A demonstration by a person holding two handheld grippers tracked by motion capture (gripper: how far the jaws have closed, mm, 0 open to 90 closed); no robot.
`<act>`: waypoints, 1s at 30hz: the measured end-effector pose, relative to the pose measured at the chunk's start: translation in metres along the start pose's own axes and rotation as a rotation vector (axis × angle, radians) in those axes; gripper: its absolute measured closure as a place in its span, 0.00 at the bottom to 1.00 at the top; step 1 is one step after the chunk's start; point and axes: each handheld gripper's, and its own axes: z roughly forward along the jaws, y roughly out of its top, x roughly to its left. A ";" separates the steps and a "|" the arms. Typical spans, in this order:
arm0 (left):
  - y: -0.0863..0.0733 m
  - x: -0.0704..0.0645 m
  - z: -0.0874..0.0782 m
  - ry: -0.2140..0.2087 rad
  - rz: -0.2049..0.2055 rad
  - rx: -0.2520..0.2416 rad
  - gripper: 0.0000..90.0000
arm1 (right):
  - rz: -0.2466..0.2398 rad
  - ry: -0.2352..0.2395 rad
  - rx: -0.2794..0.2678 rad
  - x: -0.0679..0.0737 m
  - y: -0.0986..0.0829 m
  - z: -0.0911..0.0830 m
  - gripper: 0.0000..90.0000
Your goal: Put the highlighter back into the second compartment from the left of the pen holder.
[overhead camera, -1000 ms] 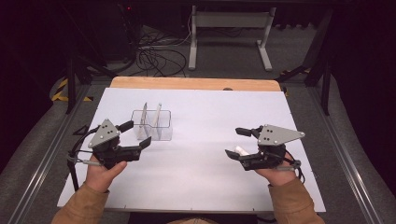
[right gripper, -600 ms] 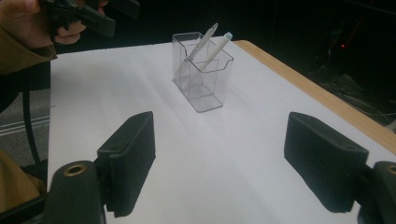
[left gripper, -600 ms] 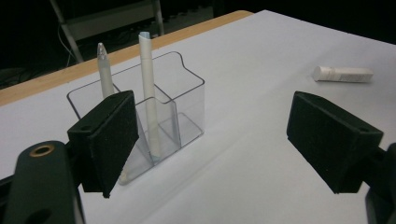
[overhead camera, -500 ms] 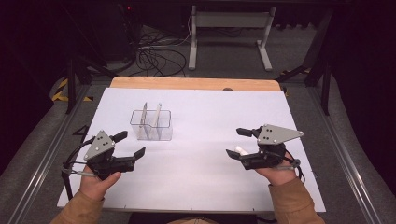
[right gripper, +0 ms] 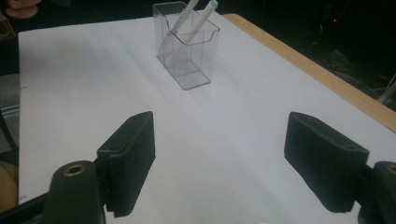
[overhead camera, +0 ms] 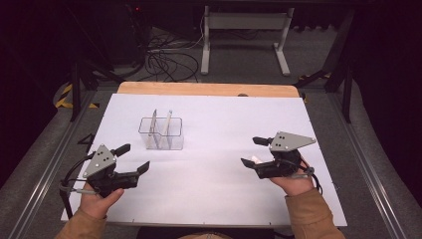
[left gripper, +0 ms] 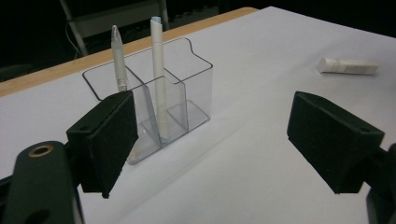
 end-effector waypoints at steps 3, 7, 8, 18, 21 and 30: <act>0.000 0.000 -0.001 0.002 0.003 0.002 0.19 | 0.003 -0.021 0.033 -0.002 -0.003 0.004 0.29; -0.001 0.000 0.000 0.002 0.004 0.010 0.19 | 0.018 -0.046 0.082 -0.007 -0.007 0.009 0.29; -0.001 0.000 0.000 0.001 0.003 0.011 0.19 | 0.024 -0.050 0.090 -0.008 -0.008 0.010 0.29; -0.002 -0.001 0.002 0.004 0.010 0.019 0.18 | 0.042 -0.093 0.200 -0.017 -0.017 0.024 0.31; -0.002 -0.001 0.002 0.005 0.012 0.020 0.18 | 0.047 -0.096 0.247 -0.019 -0.020 0.029 0.32; -0.001 -0.002 0.003 0.009 0.016 0.021 0.18 | 0.042 -0.127 0.404 -0.024 -0.031 0.050 0.34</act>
